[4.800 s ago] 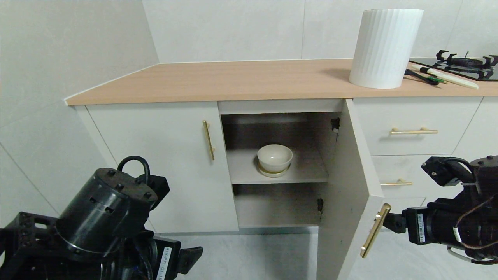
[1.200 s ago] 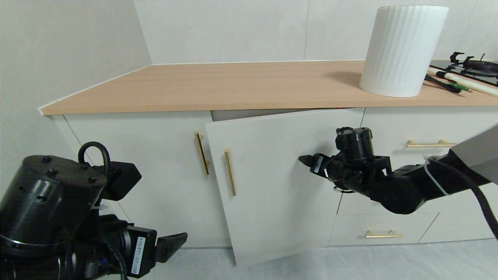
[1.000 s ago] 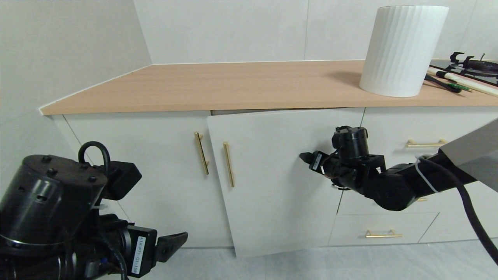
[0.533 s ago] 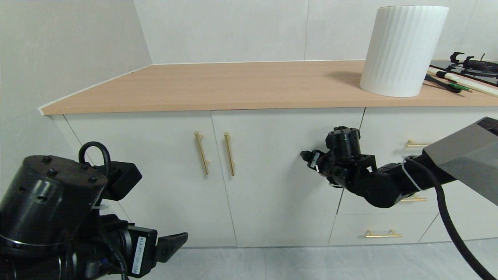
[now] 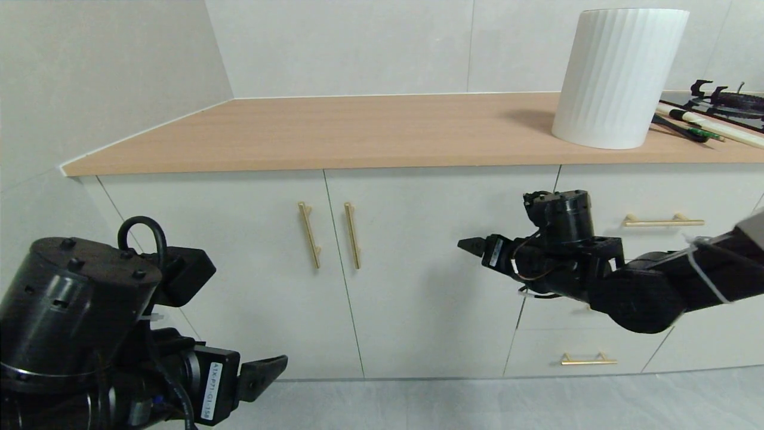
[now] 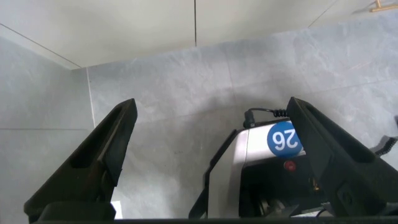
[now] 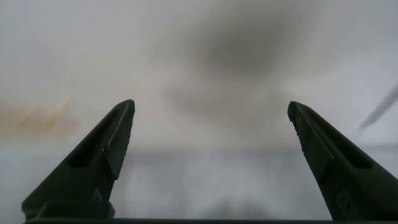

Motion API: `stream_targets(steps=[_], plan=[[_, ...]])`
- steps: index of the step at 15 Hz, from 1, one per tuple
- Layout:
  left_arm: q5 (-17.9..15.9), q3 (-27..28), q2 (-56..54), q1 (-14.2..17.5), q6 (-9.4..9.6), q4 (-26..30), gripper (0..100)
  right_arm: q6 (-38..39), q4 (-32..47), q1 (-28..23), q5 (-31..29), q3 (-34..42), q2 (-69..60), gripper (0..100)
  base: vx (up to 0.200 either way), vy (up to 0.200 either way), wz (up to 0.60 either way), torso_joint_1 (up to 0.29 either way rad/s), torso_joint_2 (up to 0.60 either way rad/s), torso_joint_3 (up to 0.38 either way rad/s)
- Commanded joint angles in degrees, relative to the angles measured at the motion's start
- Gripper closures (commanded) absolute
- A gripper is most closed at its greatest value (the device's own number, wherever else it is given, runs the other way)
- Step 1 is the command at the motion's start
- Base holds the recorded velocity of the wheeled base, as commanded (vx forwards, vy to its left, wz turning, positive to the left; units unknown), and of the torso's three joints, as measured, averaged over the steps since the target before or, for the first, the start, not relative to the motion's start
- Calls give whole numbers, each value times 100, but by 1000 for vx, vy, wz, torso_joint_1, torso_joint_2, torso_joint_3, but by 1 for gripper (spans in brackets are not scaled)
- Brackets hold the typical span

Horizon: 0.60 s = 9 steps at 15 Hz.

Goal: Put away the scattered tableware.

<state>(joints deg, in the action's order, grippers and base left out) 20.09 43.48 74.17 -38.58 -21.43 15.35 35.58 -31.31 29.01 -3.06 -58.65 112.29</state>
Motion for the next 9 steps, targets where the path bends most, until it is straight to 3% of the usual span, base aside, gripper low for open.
stream_targets(steps=[1,4,6,8,9], plan=[[4,2,-16,0,-1,-5,0,-245,213,17,482,504,-1051,0,0,0,0,0,0,0],[21,20,-183,132,-1,-190,0,-764,257,-1,130,750,-1376,0,0,0,0,0,0,0],[197,20,-473,395,7,-805,0,-1256,257,-36,-204,1215,-2018,0,0,0,0,0,0,0],[417,-77,-834,747,130,-1254,0,-1563,204,-36,-529,1769,-2545,0,0,0,0,0,0,0],[531,-200,-1194,923,280,-1350,0,-1572,204,-36,-801,2050,-2941,0,0,0,0,0,0,0]])
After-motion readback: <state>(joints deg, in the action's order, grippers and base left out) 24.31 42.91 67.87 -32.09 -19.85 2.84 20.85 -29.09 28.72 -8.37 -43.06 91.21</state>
